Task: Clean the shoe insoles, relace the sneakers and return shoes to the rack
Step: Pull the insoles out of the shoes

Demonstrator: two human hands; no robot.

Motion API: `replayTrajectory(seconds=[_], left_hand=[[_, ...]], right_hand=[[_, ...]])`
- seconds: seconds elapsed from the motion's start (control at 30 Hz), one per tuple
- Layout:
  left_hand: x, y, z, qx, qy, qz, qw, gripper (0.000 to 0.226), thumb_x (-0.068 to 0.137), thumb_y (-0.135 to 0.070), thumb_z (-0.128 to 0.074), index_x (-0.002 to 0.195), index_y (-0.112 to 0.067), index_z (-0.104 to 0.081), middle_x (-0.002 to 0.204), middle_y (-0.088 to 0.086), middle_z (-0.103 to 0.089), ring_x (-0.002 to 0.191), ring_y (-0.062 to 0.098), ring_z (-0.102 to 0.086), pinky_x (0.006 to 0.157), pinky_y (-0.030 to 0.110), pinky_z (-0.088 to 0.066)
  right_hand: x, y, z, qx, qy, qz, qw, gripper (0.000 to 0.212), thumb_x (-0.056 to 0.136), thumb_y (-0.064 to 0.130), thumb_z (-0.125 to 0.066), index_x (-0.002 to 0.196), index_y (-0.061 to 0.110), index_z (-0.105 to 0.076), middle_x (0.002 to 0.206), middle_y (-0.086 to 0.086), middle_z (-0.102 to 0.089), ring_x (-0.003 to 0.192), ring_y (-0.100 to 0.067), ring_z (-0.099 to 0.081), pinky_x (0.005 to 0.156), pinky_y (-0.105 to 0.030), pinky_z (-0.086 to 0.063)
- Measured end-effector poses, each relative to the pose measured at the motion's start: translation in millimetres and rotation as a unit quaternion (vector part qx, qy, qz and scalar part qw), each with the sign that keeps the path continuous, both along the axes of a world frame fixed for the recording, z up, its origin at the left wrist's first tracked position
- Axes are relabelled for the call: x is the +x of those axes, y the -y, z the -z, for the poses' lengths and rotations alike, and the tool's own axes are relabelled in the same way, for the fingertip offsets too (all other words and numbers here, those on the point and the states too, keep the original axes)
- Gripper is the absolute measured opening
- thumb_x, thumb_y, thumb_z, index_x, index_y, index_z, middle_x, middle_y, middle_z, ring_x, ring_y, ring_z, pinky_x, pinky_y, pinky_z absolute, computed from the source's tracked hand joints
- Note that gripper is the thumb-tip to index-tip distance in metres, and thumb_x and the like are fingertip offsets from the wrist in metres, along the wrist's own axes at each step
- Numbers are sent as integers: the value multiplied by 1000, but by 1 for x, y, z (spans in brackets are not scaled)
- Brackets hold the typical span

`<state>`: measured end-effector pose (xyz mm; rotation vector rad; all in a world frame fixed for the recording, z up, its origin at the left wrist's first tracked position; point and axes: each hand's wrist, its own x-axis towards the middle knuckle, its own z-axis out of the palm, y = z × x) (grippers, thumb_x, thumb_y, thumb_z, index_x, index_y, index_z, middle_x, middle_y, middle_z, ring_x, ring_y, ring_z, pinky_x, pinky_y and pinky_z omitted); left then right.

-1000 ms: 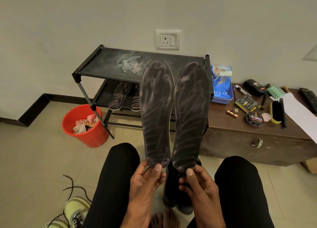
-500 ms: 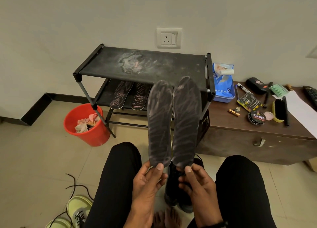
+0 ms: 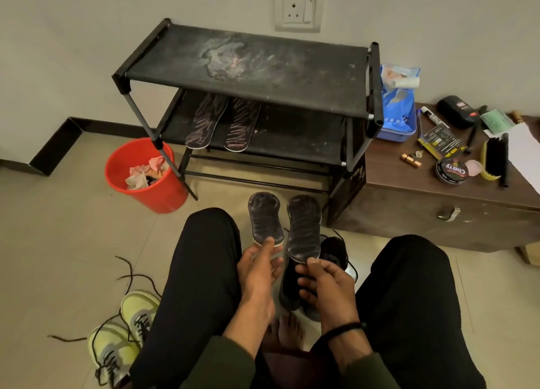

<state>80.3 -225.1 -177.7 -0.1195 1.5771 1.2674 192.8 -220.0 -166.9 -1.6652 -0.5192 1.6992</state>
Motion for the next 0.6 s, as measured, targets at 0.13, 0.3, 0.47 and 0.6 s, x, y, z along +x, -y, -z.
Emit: replayTrajectory(seconds=[0.13, 0.3, 0.47, 0.6], left_hand=[[-2, -26, 36, -39, 6, -41, 998, 26, 99, -28, -64, 117, -10, -66, 101, 5, -76, 82, 14, -70, 69, 28, -53], [-6, -45, 82, -98, -17, -72, 992, 24, 100, -30, -60, 110, -9, -66, 90, 1, -74, 71, 14, -67, 62, 27, -49], [-29, -63, 182, -243, -91, -7, 966, 56, 82, -51, -62, 113, -4, -68, 113, 12, -73, 100, 34, -71, 86, 42, -57], [-34, -68, 173, -314, -174, 60, 931, 41, 97, -33, -63, 125, -2, -63, 124, 17, -66, 113, 38, -63, 96, 44, -54]], right_hand=[[-12, -15, 24, -20, 39, -27, 999, 13, 100, 15, -59, 95, 6, -67, 77, -6, -72, 59, -13, -57, 50, -25, -45], [-36, -44, 71, -64, 98, -30, 993, 15, 98, 17, -58, 90, 10, -69, 78, -6, -73, 63, -16, -62, 59, -30, -51], [-50, -70, 134, -111, 111, -32, 987, 18, 97, 17, -58, 90, 7, -71, 74, -7, -71, 61, -18, -62, 56, -29, -51], [-50, -80, 177, -169, 82, -23, 982, 22, 97, 14, -59, 80, 7, -69, 70, -9, -68, 61, -20, -61, 63, -33, -54]])
